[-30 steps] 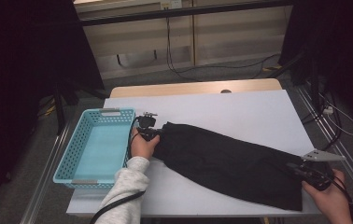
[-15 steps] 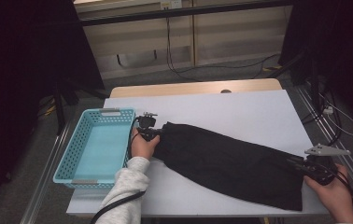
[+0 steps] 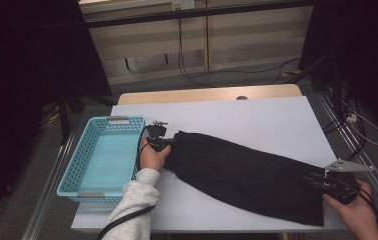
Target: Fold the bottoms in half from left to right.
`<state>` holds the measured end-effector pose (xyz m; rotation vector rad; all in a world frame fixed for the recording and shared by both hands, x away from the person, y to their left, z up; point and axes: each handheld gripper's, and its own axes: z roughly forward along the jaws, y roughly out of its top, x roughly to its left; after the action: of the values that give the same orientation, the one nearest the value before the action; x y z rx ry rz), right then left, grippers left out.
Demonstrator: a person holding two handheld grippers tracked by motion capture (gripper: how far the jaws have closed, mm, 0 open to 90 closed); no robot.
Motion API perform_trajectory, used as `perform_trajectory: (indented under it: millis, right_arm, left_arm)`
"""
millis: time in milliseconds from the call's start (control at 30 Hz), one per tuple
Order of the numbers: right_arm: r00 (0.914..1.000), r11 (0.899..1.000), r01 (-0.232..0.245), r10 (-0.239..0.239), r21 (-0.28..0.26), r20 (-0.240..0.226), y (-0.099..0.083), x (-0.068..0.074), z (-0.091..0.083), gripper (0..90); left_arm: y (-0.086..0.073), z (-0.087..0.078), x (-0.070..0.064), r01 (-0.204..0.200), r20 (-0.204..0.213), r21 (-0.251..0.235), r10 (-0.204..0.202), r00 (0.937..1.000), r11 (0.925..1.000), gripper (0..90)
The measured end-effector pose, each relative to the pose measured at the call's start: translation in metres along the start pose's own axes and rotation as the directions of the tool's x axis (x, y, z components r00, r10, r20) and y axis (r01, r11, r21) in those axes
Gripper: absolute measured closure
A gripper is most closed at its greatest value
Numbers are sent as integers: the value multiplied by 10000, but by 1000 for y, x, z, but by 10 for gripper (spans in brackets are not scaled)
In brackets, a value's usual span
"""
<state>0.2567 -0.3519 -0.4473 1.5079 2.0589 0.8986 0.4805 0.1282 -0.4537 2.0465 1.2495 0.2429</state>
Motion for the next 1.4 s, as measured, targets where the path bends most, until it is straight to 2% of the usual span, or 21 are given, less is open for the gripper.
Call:
perform_trajectory:
  millis: [167, 233, 367, 433, 467, 500, 733, 800, 1000, 1233, 1300, 1400]
  right_arm:
    - [9998, 9996, 142, -145, 258, 115, 0, 4, 5, 684]
    - [9999, 9999, -19, 17, 156, 124, -2, 2, 6, 684]
    - [9997, 9995, 98, -104, 290, 206, -1, 3, 7, 696]
    - [9998, 9995, -78, 72, 308, 171, -1, 2, 7, 781]
    - [9999, 9994, -98, 96, 322, 69, -1, 1, 7, 839]
    - [9998, 9995, -170, 172, 281, -73, -1, 1, 8, 861]
    - [9996, 9995, -118, 125, 288, -243, 0, -2, 7, 891]
    - [9996, 9996, -132, 138, 243, -230, 1, -3, 5, 893]
    - [9994, 9984, -338, 337, -448, -31, 9, -13, -6, 894]
    - [9986, 9973, -350, 374, -653, 372, 11, -25, -6, 895]
    - [9974, 9956, -320, 375, -885, 619, 12, -27, -8, 895]
    - [9972, 9956, -240, 302, -907, 679, 14, -28, -7, 893]
  left_arm:
    - [0, 0, 0, -6, -3, 4, 6, 10000, 10000, 869]
    - [0, 0, 0, 6, 18, 19, -6, 10000, 10000, 869]
    - [0, 0, 0, 9, 8, 35, -9, 10000, 10000, 869]
    - [0, 0, 0, 7, -14, 18, -7, 10000, 10000, 869]
    - [0, 0, 0, 1, -30, 21, 0, 10000, 10000, 869]
    - [0, 0, 0, -2, -40, 31, 3, 10000, 10000, 869]
    - [2, 0, -1, -72, -86, 141, 73, 9999, 9999, 869]
    - [2, 0, -1, -85, -67, 143, 86, 9999, 9999, 869]
    - [2, 1, -2, -70, -111, 169, 71, 9999, 9998, 869]
    - [3, 1, -1, -29, -108, 159, 30, 9999, 9999, 869]
    - [3, 1, -1, -49, -127, 163, 51, 9999, 9999, 870]
    - [3, 1, -2, -81, -175, 172, 84, 9998, 9998, 869]
